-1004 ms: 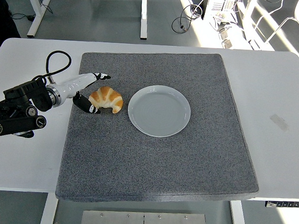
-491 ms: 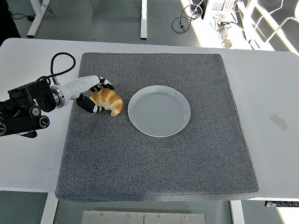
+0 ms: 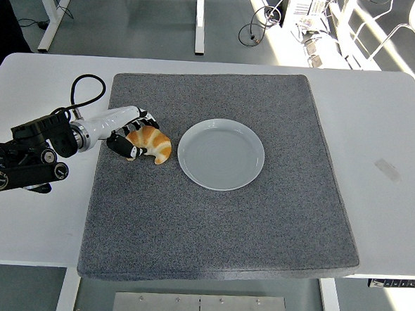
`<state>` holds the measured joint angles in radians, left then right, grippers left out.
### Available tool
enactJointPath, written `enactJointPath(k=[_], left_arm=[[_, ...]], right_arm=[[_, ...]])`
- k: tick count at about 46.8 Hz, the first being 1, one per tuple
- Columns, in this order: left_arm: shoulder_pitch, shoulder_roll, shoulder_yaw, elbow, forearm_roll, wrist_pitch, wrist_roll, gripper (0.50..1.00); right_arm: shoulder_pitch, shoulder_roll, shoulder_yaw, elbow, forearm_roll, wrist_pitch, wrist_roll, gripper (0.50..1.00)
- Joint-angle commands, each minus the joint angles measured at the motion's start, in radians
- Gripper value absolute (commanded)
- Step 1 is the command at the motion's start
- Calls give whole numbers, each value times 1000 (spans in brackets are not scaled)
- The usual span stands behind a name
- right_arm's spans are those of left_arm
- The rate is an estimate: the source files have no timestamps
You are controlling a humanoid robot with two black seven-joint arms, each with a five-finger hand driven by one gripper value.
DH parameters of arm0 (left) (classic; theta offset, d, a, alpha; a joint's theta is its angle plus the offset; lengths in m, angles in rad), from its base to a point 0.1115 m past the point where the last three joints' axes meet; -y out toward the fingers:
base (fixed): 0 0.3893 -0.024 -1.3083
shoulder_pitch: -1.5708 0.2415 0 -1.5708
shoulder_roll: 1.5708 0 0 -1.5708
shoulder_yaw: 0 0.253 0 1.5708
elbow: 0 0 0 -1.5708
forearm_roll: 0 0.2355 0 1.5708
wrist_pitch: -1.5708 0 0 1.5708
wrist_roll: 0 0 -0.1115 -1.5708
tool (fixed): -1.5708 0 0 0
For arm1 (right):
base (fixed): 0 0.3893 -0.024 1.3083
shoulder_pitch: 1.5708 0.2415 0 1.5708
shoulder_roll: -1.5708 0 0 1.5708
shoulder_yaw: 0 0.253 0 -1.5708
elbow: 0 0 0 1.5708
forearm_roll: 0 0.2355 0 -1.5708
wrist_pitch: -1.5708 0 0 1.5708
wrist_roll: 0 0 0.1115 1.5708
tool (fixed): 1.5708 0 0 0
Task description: Place the bread on the plate
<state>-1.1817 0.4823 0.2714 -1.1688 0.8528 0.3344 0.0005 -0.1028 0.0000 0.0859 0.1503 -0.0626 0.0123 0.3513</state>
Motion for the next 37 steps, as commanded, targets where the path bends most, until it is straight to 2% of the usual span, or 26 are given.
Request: enactJointPath(k=[1, 14, 37], left_arm=[[-10, 5, -4, 0, -1, -3, -5, 501], [-29, 45, -90, 0, -18, -60, -22, 500], [-127, 44, -126, -19, -4, -64, -19, 500]], right_arm=[[0, 0, 0, 0, 0, 0, 0, 1000], [0, 0, 0, 0, 1, 0, 0, 1000], [0, 0, 0, 0, 0, 0, 0, 1000]])
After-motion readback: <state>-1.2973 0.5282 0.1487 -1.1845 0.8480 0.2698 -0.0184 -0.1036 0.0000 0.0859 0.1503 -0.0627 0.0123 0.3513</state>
